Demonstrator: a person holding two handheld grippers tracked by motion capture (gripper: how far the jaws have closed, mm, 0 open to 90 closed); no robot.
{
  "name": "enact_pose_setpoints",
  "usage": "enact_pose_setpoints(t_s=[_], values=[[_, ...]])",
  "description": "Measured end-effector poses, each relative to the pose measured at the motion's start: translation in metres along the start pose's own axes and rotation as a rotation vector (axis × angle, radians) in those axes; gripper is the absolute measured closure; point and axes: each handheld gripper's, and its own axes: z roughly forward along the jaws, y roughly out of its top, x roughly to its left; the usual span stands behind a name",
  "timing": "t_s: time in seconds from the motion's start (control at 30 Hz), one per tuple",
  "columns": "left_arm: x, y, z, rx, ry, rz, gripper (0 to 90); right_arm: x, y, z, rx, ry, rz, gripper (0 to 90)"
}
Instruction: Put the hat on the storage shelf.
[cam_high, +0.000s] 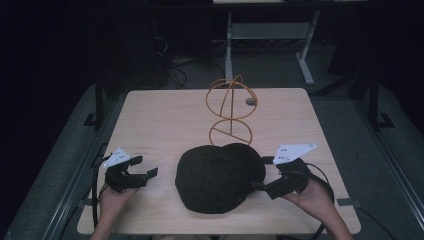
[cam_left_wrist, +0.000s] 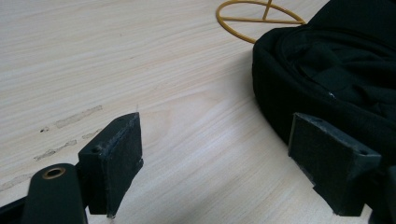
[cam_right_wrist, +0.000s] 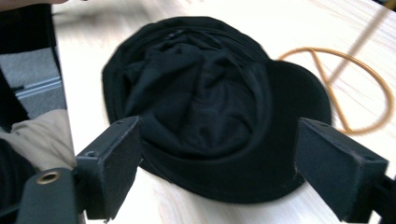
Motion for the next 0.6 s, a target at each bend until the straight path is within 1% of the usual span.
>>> enact_pose_setpoints(t_s=[0.03,0.17,0.2,0.3,0.37,0.4,0.47,0.5,0.57,0.6], values=[[0.0,0.0,0.0,-0.001,-0.002,-0.001,17.2,0.005,0.006,0.007,0.006,0.02,-0.017,17.8],[0.0,0.001,0.0,0.002,-0.003,-0.001,17.2,0.013,0.011,0.02,0.027,0.044,-0.046,20.9],[0.0,0.001,0.0,0.002,-0.003,-0.001,17.2,0.013,0.011,0.02,0.027,0.044,-0.046,20.9],[-0.001,0.0,0.0,0.0,-0.004,0.0,17.2,0.019,0.014,0.033,0.052,0.074,-0.067,23.5],[0.0,0.0,0.0,0.0,-0.004,0.0,17.2,0.02,0.015,0.036,0.055,0.079,-0.073,24.5],[0.0,0.0,0.0,0.001,-0.003,0.001,17.2,0.023,0.016,0.04,0.065,0.083,-0.074,25.1],[0.0,0.0,0.001,0.001,-0.003,-0.001,17.2,0.026,0.017,0.044,0.07,0.094,-0.08,28.2],[-0.001,0.0,0.001,0.0,-0.004,-0.001,17.2,0.028,0.018,0.046,0.075,0.091,-0.092,28.9],[-0.001,0.0,0.001,0.003,-0.006,0.0,17.2,0.03,0.019,0.047,0.075,0.097,-0.094,30.0],[-0.001,0.001,0.001,0.001,-0.006,-0.001,17.2,0.033,0.02,0.051,0.071,0.109,-0.101,32.0]])
